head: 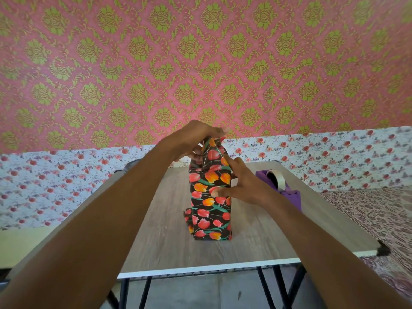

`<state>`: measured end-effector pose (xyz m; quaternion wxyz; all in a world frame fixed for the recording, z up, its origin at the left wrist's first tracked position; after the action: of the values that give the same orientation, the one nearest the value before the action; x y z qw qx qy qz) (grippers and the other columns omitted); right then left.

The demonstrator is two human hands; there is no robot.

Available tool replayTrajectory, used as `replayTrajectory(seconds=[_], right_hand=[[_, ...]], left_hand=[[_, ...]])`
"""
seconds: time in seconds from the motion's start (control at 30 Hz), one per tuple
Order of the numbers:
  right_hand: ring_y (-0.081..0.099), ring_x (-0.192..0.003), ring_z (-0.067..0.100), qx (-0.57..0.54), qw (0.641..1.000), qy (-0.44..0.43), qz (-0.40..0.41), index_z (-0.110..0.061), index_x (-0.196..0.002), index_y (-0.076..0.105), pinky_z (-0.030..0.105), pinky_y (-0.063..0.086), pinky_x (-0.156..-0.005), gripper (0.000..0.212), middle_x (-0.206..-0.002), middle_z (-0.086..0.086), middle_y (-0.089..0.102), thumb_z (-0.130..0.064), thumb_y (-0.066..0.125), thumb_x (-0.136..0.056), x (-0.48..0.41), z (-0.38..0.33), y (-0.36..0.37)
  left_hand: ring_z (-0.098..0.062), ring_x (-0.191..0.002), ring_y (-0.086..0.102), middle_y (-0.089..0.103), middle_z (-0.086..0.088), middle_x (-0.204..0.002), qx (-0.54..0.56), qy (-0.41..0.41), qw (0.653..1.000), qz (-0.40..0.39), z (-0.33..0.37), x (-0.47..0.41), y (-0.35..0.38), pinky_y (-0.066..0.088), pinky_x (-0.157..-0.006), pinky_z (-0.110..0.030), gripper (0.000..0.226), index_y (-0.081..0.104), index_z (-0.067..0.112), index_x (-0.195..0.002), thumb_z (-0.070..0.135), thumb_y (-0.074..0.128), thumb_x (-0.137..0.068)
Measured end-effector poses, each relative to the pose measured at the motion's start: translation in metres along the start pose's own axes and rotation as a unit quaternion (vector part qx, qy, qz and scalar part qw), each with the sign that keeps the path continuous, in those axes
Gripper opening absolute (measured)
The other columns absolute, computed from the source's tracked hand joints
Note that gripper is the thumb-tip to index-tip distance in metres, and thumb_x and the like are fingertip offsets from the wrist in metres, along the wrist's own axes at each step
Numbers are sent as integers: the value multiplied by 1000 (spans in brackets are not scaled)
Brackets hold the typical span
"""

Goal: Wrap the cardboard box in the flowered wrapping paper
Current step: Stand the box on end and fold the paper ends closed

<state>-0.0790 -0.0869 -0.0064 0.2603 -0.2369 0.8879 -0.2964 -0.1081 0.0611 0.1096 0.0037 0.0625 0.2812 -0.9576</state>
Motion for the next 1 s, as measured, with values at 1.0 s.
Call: replayTrajectory(seconds=[1.0], right_hand=[[45,-118,10,-64,995,-42,59,-72,-130,20,8,44,-73,92,-123,-4,35,-36,87,-79,5,4,2]], left_hand=[[-27,-68,66,71,-20,-85,5,-18,964,266,-12,-18,-26,63,-71,-47,43,67,-6,-91,36,76,-90]])
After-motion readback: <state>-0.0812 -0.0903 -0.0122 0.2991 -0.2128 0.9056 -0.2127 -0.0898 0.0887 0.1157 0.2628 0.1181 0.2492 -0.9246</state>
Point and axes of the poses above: each hand's wrist, its own x-axis away from the middle knuckle, its own y-axis out of the palm, z = x × y, the point moved 6 cm from there along -x, towards the middle knuckle
